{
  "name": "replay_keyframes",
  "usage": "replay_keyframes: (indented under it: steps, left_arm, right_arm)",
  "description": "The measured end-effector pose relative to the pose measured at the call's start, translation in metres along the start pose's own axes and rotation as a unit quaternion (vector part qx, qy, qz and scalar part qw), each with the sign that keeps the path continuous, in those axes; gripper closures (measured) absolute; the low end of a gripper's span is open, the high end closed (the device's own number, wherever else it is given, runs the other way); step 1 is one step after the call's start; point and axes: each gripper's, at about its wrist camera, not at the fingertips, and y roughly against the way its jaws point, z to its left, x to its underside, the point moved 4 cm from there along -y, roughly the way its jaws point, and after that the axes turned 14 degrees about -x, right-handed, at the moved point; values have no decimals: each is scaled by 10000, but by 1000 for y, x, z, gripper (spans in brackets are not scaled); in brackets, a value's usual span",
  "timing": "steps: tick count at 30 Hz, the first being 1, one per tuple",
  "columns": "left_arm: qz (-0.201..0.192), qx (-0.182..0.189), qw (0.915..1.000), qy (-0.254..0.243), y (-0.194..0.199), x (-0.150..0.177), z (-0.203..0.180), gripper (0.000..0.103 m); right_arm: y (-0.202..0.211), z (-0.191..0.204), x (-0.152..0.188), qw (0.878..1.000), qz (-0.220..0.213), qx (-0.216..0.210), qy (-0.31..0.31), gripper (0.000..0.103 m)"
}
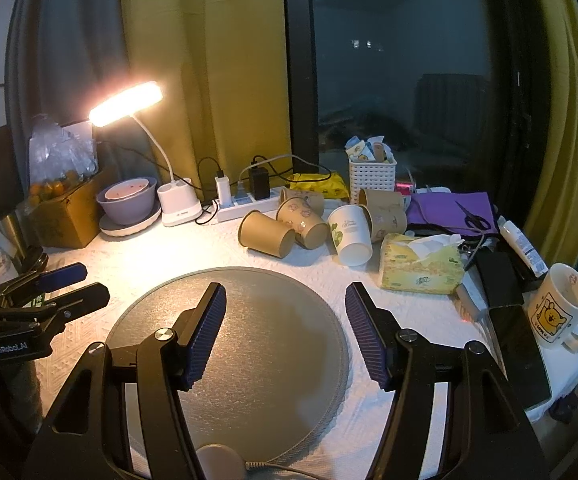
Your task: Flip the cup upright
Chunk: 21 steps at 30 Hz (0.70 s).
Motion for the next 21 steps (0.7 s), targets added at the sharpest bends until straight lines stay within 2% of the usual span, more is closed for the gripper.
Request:
replay_keyframes:
  steps: [21]
  left_arm:
    - [-6, 36, 10000, 7, 3, 1, -3, 25]
  right_arm:
    - [-1, 1, -1, 10000, 15, 3, -6, 38]
